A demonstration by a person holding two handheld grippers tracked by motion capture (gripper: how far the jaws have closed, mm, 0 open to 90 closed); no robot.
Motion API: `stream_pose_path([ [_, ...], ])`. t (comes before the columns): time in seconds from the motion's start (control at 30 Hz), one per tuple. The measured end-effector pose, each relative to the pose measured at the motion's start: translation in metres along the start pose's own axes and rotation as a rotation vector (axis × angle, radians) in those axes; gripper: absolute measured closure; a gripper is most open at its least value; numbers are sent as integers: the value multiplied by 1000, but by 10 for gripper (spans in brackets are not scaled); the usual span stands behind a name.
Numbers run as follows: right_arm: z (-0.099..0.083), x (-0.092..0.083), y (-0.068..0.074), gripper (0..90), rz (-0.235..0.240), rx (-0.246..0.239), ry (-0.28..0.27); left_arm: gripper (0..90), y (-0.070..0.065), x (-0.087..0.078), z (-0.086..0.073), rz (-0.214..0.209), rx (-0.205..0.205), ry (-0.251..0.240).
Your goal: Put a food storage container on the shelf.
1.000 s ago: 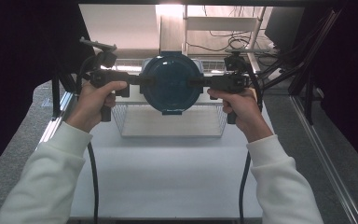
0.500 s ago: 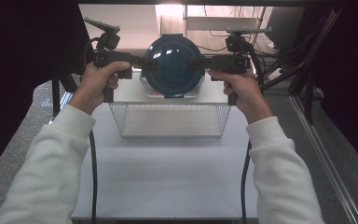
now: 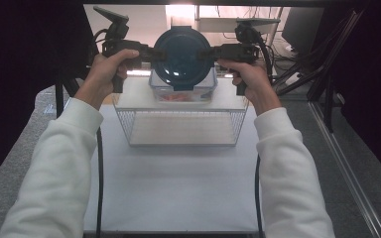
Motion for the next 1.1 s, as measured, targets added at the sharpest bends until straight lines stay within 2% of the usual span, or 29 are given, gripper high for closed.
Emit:
stream_pose_path([
  [0.1, 2, 7, -6, 408, -5, 17, 2, 426, 8, 5, 2, 13, -15, -10],
  [0.17, 3, 12, -13, 407, -4, 35, 6, 424, 14, 9, 2, 22, -26, 6],
  [0.2, 2, 15, -16, 406, -5, 45, 15, 422, 17, 11, 3, 13, -38, -4],
  [0.27, 2, 17, -22, 405, 2, 82, -3, 427, 20, 13, 4, 2, -52, -19],
  [0.4, 3, 21, -30, 400, -2, 140, -27, 416, 30, 20, 5, -21, -113, -36],
  [0.6, 5, 31, -48, 391, -3, 266, -44, 380, 42, 32, 5, -42, -193, -62],
  [0.73, 5, 35, -53, 390, -8, 307, -59, 373, 48, 36, 6, -55, -223, -79],
  [0.83, 6, 36, -55, 389, -11, 325, -65, 368, 50, 38, 6, -56, -221, -89],
  [1.0, 4, 36, -55, 385, -6, 320, -78, 346, 48, 40, 6, -43, -176, -109],
  [1.07, 4, 36, -55, 362, -10, 296, -82, 293, 47, 41, 6, -26, -163, -112],
  [1.1, 4, 36, -54, 316, -23, 271, -87, 249, 47, 42, 6, -28, -164, -118],
])
Point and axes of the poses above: each handheld gripper's, and its own axes: x roughly forward along the jaws, z roughly out of its top, y roughly to its left, the point moved 3 cm from there along x, roughly forward along the jaws
